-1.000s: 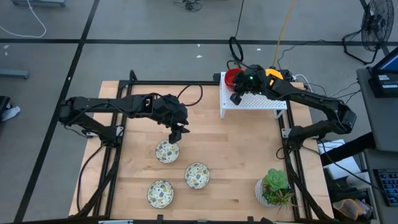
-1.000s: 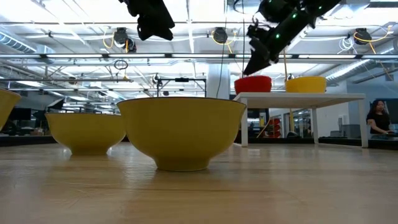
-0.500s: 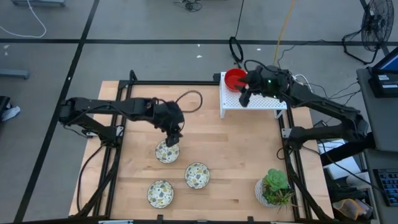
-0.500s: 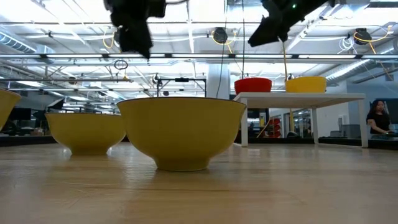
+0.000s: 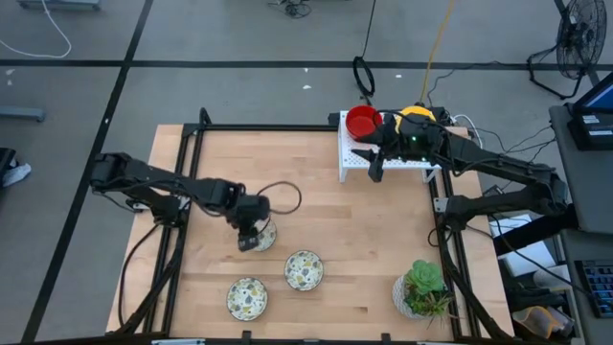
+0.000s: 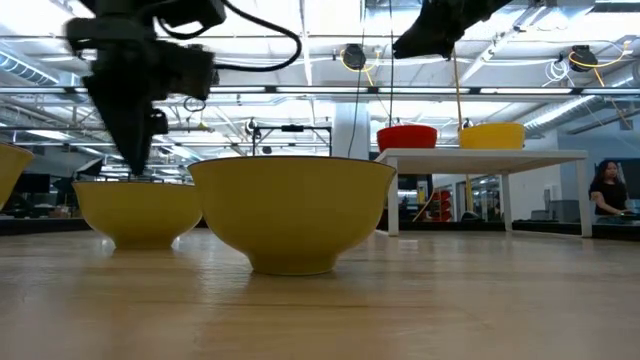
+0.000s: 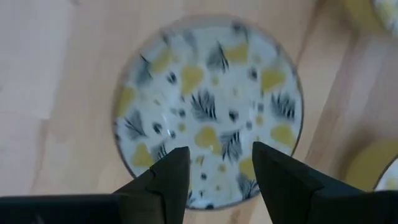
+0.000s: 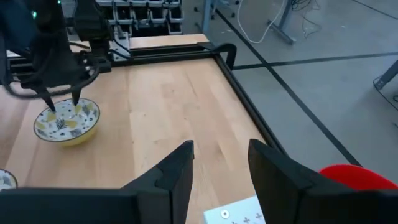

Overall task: Pick & Place Mini bowls
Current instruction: Put the white patterned bowl on the shelf

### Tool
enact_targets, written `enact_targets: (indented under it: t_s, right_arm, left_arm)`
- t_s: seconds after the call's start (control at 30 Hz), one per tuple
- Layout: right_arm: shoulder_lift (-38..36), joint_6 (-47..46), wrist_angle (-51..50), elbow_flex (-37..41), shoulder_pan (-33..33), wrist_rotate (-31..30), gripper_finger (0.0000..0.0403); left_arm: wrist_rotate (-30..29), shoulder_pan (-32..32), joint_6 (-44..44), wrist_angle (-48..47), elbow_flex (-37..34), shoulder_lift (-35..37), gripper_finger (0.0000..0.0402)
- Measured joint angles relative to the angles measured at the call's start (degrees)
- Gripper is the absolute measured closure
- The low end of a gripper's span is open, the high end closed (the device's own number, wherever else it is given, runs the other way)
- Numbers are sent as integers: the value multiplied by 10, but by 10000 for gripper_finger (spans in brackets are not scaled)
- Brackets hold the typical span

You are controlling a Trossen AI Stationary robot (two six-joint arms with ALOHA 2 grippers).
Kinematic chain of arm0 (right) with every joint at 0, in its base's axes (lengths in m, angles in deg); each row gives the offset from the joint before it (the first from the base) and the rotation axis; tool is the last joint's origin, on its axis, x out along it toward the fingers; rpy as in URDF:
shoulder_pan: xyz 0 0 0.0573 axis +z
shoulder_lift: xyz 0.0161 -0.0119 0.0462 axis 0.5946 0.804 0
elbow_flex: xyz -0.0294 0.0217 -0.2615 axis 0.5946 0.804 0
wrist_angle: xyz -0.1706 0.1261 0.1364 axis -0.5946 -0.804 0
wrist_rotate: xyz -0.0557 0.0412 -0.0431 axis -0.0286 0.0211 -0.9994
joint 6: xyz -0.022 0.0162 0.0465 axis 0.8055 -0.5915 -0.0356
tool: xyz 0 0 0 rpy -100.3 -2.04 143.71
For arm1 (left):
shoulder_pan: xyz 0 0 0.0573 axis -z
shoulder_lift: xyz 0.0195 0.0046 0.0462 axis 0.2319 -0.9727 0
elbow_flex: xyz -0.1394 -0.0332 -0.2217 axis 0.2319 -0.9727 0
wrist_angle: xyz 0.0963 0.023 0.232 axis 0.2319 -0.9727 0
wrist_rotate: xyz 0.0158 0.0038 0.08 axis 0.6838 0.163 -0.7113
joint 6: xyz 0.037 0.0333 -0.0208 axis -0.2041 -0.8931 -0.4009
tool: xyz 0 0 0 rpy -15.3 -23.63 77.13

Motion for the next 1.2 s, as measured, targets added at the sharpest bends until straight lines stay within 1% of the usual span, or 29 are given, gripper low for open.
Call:
enact_targets:
  t_s: [0.13, 0.27, 0.37, 0.4, 0.53, 0.6, 0.87, 0.93, 1.2]
  right_arm:
    - [0, 0, 0, 0, 6, 0, 259]
    - [0, -1, 0, 0, 10, 0, 259]
    - [0, -21, -1, 0, 10, 0, 259]
    - [0, -28, 0, 1, 10, 0, 259]
    - [0, -30, 1, 17, 10, 0, 259]
    - [0, -30, 12, 32, 10, 0, 259]
    - [0, -30, 81, 86, 10, 0, 259]
    - [0, -30, 86, 90, 10, 0, 259]
    - [0, -30, 85, 90, 10, 1, 259]
  left_arm:
    - [-1, 30, -36, 15, -22, 0, 222]
    - [-1, 60, -64, 38, -24, 0, 222]
    - [-2, 85, -82, 60, -24, 0, 222]
    - [-7, 93, -89, 65, -24, 0, 222]
    - [-64, 122, -91, 68, -24, 0, 222]
    - [-75, 132, -89, 69, -24, -1, 222]
    - [-77, 149, -74, 68, -24, -2, 222]
    - [-77, 149, -75, 68, -24, -9, 222]
    - [-77, 149, -88, 67, -25, -78, 222]
